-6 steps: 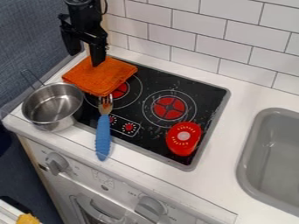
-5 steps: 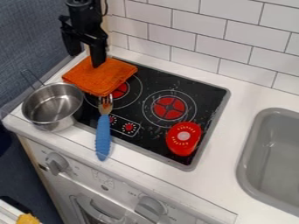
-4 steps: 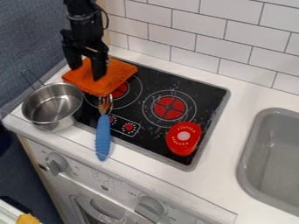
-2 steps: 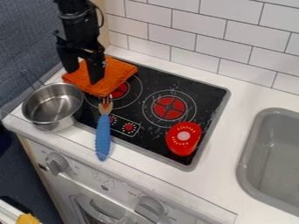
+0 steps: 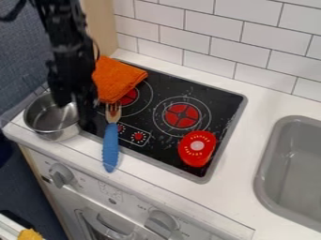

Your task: Move the pot to the right side of the right burner

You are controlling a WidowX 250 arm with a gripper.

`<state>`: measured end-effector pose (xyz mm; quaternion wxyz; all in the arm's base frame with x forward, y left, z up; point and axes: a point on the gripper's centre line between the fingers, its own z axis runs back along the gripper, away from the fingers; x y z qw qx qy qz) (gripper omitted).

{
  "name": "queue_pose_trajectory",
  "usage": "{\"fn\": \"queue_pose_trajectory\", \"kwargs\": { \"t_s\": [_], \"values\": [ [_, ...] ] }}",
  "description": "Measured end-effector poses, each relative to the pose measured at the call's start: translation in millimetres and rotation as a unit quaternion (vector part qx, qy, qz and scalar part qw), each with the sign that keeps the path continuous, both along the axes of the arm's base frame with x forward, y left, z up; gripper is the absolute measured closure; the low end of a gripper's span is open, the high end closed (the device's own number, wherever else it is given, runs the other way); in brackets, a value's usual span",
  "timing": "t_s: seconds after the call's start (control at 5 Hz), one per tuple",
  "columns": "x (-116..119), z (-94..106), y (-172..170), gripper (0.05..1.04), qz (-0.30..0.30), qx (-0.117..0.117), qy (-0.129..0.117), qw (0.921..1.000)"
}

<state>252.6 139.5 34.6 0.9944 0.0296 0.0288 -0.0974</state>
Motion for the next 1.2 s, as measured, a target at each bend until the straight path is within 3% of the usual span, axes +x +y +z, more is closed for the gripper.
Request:
{"fn": "queue_pose_trajectory", "kwargs": {
  "t_s": [0.2, 0.4, 0.8, 1.0, 1.2],
  "values": [
    [-10.3, -9.1, -1.7, 0.084, -0.015, 0.005, 0.011, 0.9998],
    [-10.4, -11.9, -3.5, 0.138, -0.019, 0.002, 0.006, 0.9998],
    [-10.6, -12.9, -5.1, 0.721, -0.024, -0.002, 0.004, 0.9997],
    [-10.4, -13.4, -4.5, 0.93, -0.019, 0.001, 0.002, 0.9998],
    [-10.1, -13.5, -3.6, 0.999, -0.014, 0.003, 0.002, 0.9999]
  ]
}}
